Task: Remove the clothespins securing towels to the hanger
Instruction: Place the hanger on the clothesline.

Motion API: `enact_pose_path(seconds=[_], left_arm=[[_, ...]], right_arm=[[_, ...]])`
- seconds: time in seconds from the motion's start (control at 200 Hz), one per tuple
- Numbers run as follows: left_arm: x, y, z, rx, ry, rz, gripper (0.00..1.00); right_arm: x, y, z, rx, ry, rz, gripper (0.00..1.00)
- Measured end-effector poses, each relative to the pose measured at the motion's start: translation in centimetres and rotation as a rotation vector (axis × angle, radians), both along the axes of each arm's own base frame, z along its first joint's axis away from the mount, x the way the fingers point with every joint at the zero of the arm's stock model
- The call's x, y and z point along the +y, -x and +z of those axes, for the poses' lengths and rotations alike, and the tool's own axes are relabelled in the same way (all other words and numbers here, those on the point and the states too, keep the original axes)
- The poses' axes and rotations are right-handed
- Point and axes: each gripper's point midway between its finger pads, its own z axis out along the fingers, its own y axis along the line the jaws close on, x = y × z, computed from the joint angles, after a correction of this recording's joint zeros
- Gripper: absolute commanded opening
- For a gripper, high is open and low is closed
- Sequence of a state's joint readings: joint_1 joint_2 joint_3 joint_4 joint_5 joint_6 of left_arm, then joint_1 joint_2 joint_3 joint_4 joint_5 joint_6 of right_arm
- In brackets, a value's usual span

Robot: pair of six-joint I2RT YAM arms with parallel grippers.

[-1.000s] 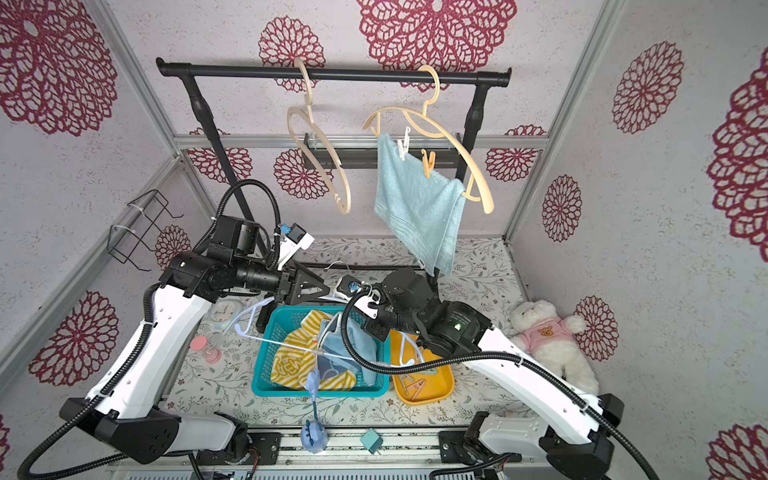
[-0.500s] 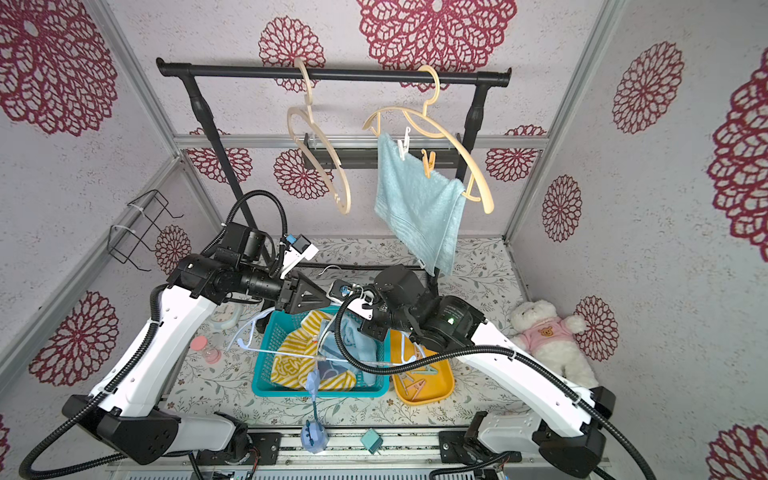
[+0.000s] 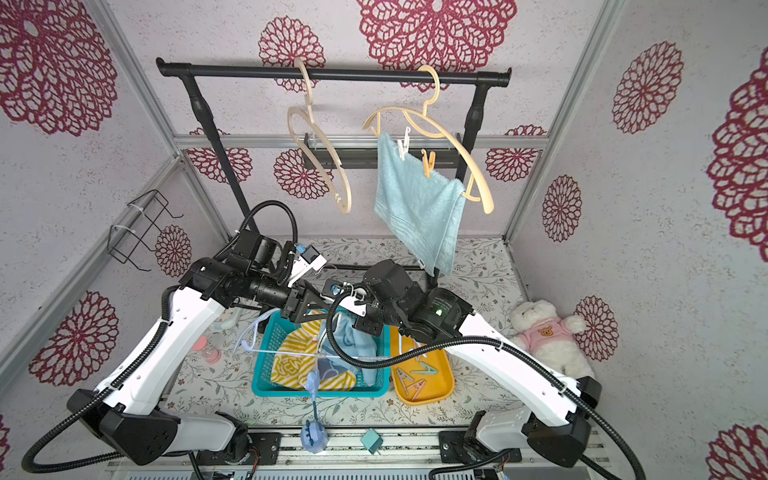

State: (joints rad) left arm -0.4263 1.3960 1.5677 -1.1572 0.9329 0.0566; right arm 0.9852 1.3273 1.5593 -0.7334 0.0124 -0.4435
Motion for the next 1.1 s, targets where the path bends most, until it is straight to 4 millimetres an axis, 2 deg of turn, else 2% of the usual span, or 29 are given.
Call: enact_pose_path(seconds=[0.095, 0.155, 0.18, 0.215, 0.285, 0.355, 0.455, 0.56, 0.721, 0.891, 1.101], left_arm=[[-0.1, -0.2, -0.2, -0.012, -0.009, 0.002, 0.33], [-0.2, -0.3, -0.2, -0.014, -0.006, 0.002, 0.10], [-0.2, -0.3, -0.1, -0.013, -0.006, 0.004, 0.00], [-0.2, -0.4, -0.1, -0.014, -0.006, 0.007, 0.00], [-0.3, -0.5, -0.2, -0.009, -0.011, 0.017, 0.00], [-0.5, -0.5, -0.5, -0.002, -0.019, 0.022, 0.00], [-0.4, -0.9, -1.4, -0.022, -0.051, 0.055, 0.00], [0.2, -1.2, -1.6, -0.078, -0.076, 0.097, 0.00], [1.1, -1.3, -0.2, -0.194, -0.074, 0.150, 0.00], [1.5, -1.2, 1.0, -0.264, -0.066, 0.167, 0.00], [1.7, -1.4, 0.8, -0.290, -0.083, 0.167, 0.00]], right_arm=[[-0.2, -0.1, -0.2, -0.002, 0.010, -0.008, 0.00], [-0.2, -0.2, -0.1, -0.005, 0.009, -0.011, 0.00], [-0.2, -0.2, -0.1, -0.006, 0.010, -0.013, 0.07], [-0.2, -0.2, -0.1, -0.006, 0.009, -0.014, 0.23], [0.0, -0.8, 0.8, -0.019, -0.031, -0.043, 0.45], [0.3, -1.3, 2.2, -0.040, -0.091, -0.065, 0.56], [-0.1, -1.5, 4.0, -0.045, -0.169, -0.095, 0.61], [-1.5, -1.7, 5.8, -0.035, -0.244, -0.129, 0.63], [-4.9, -1.6, 7.4, 0.021, -0.365, -0.172, 0.66], [-8.9, -2.5, 6.4, 0.113, -0.431, -0.243, 0.69], [-9.8, -2.6, 4.2, 0.280, -0.461, -0.217, 0.72]])
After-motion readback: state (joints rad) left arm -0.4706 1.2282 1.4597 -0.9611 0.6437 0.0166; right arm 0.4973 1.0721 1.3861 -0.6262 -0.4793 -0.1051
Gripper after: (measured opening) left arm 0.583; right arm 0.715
